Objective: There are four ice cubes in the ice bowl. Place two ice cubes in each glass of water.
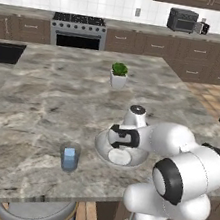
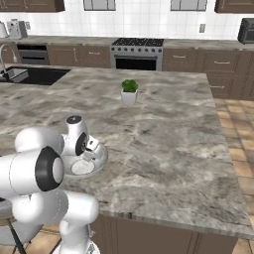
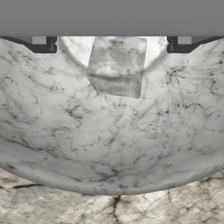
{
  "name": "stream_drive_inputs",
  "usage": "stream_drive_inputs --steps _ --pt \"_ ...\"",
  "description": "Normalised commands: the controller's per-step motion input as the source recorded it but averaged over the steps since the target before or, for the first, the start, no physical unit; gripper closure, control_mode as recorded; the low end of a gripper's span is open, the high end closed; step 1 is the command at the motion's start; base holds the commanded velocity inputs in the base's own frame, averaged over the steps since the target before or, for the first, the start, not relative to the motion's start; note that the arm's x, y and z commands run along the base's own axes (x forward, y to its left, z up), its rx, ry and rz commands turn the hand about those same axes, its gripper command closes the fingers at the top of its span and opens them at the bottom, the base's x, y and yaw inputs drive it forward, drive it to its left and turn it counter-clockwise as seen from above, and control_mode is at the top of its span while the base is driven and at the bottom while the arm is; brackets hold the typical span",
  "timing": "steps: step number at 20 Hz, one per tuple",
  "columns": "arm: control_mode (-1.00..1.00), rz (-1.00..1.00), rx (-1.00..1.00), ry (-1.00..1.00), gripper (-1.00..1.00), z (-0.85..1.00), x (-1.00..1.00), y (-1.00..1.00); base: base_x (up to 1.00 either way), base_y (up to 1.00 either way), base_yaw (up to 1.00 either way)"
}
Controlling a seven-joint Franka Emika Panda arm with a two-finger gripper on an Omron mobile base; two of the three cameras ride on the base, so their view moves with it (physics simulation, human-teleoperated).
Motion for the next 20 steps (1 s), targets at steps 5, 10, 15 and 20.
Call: stream_drive_inputs --steps 5,10,15,20 --pt "-1.00 0.00 0.00 0.00 -1.00 -0.09 0.08 0.00 0.00 0.00 0.00" --pt "-1.00 0.00 0.00 -0.03 -1.00 -0.15 0.22 0.00 0.00 0.00 0.00" --pt "-1.00 0.00 0.00 -0.05 -1.00 -0.15 0.10 0.00 0.00 0.00 0.00" --pt "-1.00 0.00 0.00 -0.03 -1.00 -0.14 0.02 0.00 0.00 0.00 0.00"
